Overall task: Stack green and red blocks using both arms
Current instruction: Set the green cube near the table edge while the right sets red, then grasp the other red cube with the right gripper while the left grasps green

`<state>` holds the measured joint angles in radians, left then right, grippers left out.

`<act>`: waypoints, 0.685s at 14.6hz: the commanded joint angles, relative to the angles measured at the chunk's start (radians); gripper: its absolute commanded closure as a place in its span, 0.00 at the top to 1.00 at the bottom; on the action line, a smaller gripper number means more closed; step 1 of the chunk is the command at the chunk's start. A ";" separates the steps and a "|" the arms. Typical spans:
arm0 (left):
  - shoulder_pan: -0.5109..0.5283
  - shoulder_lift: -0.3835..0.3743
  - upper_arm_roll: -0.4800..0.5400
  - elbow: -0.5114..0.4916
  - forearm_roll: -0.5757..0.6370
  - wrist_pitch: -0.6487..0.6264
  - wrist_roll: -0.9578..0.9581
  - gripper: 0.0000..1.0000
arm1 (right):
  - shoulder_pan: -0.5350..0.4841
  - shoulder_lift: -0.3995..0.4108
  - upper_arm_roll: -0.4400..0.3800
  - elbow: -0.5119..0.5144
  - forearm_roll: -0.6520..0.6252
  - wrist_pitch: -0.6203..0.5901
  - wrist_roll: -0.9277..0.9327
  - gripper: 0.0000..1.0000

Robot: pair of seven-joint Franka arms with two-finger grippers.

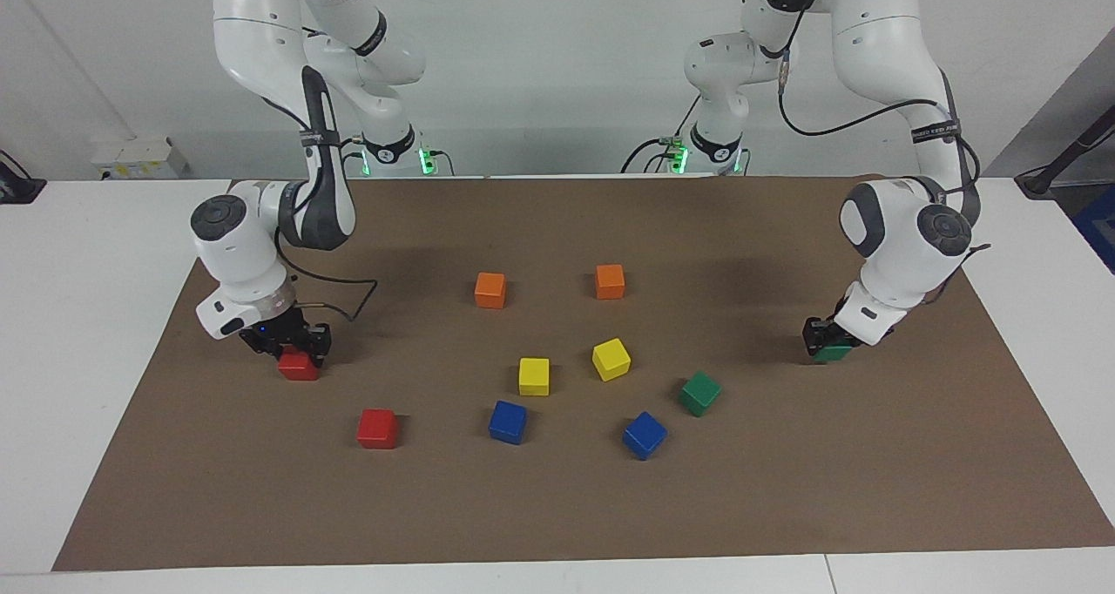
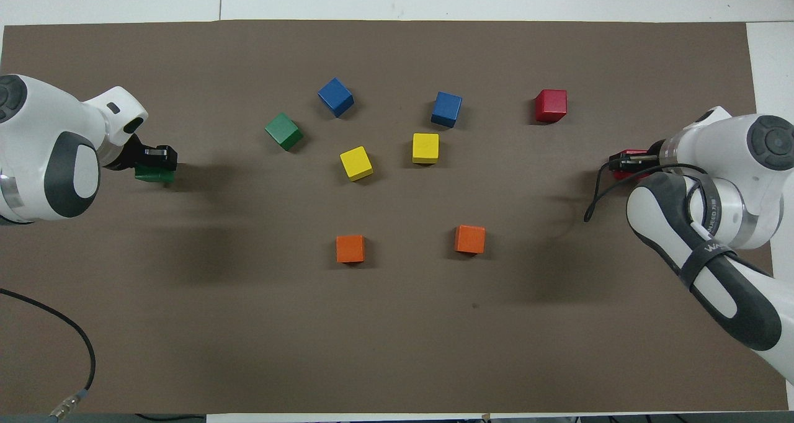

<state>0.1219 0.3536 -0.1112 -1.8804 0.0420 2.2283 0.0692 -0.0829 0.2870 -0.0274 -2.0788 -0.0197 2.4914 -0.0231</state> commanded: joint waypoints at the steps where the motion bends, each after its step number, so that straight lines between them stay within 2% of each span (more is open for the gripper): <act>1: 0.005 -0.007 0.002 -0.054 -0.001 0.072 0.014 0.00 | -0.012 0.003 0.011 0.054 0.001 -0.038 -0.012 1.00; 4: 0.016 -0.010 0.002 -0.075 -0.002 0.088 -0.002 0.00 | 0.015 0.017 0.014 0.230 -0.011 -0.240 0.006 1.00; 6: 0.019 -0.012 0.002 -0.078 -0.001 0.088 -0.006 0.04 | 0.086 0.064 0.014 0.357 -0.014 -0.337 0.111 1.00; 7: 0.019 -0.012 0.004 -0.082 -0.001 0.090 -0.008 0.42 | 0.119 0.089 0.014 0.402 -0.016 -0.365 0.164 1.00; 8: 0.021 -0.012 0.004 -0.080 -0.001 0.094 -0.008 0.99 | 0.146 0.122 0.014 0.458 -0.014 -0.391 0.193 1.00; 10: 0.024 -0.007 0.004 -0.044 -0.002 0.080 -0.008 1.00 | 0.167 0.226 0.014 0.593 -0.017 -0.440 0.200 1.00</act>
<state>0.1307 0.3548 -0.1021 -1.9362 0.0413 2.2993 0.0659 0.0805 0.3686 -0.0158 -1.6566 -0.0209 2.1028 0.1563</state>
